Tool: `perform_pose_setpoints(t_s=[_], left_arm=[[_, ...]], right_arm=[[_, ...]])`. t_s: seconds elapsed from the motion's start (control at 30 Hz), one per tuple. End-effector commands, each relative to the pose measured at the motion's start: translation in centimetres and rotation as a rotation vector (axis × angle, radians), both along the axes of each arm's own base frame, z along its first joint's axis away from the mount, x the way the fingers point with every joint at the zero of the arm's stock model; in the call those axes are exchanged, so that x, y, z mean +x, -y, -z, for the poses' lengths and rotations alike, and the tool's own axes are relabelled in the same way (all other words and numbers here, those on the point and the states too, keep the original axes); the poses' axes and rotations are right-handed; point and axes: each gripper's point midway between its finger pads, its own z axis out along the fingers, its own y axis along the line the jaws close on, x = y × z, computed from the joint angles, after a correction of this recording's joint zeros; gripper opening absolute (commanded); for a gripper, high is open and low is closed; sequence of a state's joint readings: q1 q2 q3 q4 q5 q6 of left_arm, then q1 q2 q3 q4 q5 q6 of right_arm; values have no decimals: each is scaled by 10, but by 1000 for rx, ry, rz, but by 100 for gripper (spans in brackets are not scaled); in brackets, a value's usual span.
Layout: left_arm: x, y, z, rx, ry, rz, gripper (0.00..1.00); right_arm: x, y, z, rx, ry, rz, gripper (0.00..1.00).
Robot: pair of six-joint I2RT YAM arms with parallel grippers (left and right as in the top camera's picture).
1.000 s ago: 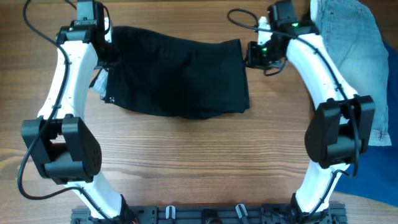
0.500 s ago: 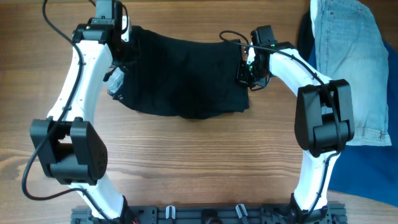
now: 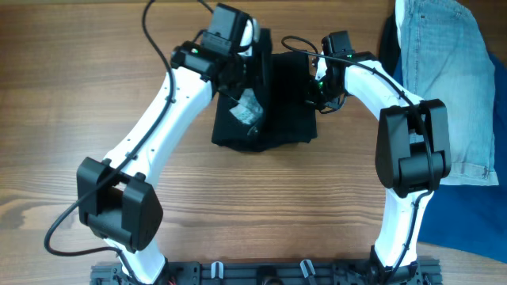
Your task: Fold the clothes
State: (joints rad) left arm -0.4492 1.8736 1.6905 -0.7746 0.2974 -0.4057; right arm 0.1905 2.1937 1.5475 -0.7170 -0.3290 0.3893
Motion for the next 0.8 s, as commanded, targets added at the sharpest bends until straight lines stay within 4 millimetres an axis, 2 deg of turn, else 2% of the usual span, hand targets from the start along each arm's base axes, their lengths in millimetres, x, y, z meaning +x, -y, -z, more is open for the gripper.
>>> perform_pose_setpoints(t_s=[0.0,0.07,0.17,0.23,0.37,0.4,0.43,0.5,0.53,0.57,0.67,0.77], left_arm=[[0,19,6,-30,-31,-28,4],[5,23,25,-34,-80,-63,4],[8,25,37,-31,-96,-70,4],[10,26,41,-29,-99,-70,4],[12,27,41,-33,-91,-70,4],[12,27,40,-35,-87,-70,39],[13,27,40,-36,-84,-69,100],[14,28,39,-40,-77,-69,100],[15,28,38,-43,-73,-69,100],[16,29,38,-44,-70,-69,100],[18,26,38,-26,-49,-60,100],[15,25,40,35,10,56,100]], right_arm=[[-19,11,51,-78,-103,10,4],[-17,11,51,-75,-100,12,4],[-2,8,29,-3,-46,51,4],[17,9,-14,49,59,83,4],[34,23,-109,95,256,142,5],[37,32,-144,112,328,174,11],[37,40,-168,120,383,188,26],[32,59,-213,126,481,222,47],[28,72,-231,124,517,246,52],[26,79,-237,121,527,259,53],[21,87,-232,99,507,256,55],[19,90,-229,73,501,249,56]])
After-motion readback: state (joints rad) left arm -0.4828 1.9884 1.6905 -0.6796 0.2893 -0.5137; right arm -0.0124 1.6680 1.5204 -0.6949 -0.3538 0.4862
